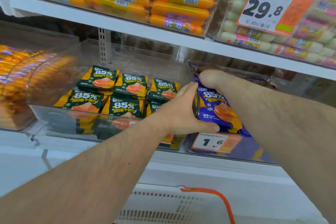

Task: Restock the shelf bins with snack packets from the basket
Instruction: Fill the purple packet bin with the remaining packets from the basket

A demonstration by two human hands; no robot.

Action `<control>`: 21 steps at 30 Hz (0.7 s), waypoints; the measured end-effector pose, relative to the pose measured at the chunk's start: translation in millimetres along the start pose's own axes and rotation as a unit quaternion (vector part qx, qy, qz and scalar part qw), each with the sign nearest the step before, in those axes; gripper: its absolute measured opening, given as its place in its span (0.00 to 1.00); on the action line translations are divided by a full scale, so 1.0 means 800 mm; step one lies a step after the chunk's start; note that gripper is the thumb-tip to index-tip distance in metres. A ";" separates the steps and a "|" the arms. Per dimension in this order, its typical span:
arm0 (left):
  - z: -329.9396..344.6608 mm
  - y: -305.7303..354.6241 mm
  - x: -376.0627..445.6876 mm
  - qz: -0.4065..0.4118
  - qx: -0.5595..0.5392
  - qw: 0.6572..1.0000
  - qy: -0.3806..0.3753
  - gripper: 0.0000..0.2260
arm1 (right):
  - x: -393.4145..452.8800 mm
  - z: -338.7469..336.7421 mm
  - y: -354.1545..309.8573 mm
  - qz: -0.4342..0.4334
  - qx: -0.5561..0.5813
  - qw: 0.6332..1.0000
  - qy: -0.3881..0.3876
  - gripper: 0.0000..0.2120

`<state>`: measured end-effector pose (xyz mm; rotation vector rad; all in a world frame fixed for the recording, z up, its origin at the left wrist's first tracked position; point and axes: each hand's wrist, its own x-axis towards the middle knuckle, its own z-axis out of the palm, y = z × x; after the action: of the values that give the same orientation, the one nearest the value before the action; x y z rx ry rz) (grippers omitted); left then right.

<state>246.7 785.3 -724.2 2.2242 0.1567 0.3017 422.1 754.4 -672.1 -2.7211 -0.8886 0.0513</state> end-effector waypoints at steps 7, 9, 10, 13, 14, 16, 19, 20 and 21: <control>0.003 0.000 0.003 0.010 0.004 1.000 0.026 0.52 | -0.027 -0.011 -0.002 0.012 0.010 1.000 -0.006 0.17; 0.003 0.001 0.003 0.009 0.006 0.999 0.036 0.53 | -0.045 -0.012 -0.004 0.013 0.024 0.999 0.035 0.16; 0.002 0.002 0.003 0.013 0.002 0.999 0.041 0.52 | -0.059 -0.012 -0.005 0.005 0.028 0.997 0.065 0.15; 0.003 0.010 -0.009 0.058 -0.029 0.995 0.074 0.47 | -0.112 -0.007 -0.010 -0.073 0.091 0.974 0.194 0.11; 0.004 0.014 -0.018 0.076 -0.040 0.992 0.091 0.46 | -0.131 -0.002 -0.012 -0.094 0.114 0.963 0.224 0.11; 0.006 0.023 -0.043 0.130 -0.044 0.982 0.128 0.43 | -0.169 0.009 -0.014 -0.119 0.183 0.936 0.278 0.10; 0.020 0.008 -0.098 0.201 0.005 0.968 0.147 0.39 | -0.223 0.043 -0.011 -0.144 0.266 0.903 0.306 0.08; 0.024 -0.005 -0.118 0.188 0.018 0.973 0.131 0.39 | -0.239 0.062 -0.009 -0.155 0.281 0.899 0.298 0.08; 0.028 -0.019 -0.139 0.155 0.029 0.982 0.105 0.38 | -0.253 0.085 -0.006 -0.157 0.295 0.902 0.273 0.08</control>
<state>145.6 753.9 -767.2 2.2686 -0.0717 0.7115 247.5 657.0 -746.9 -1.8568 -0.9284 -0.4181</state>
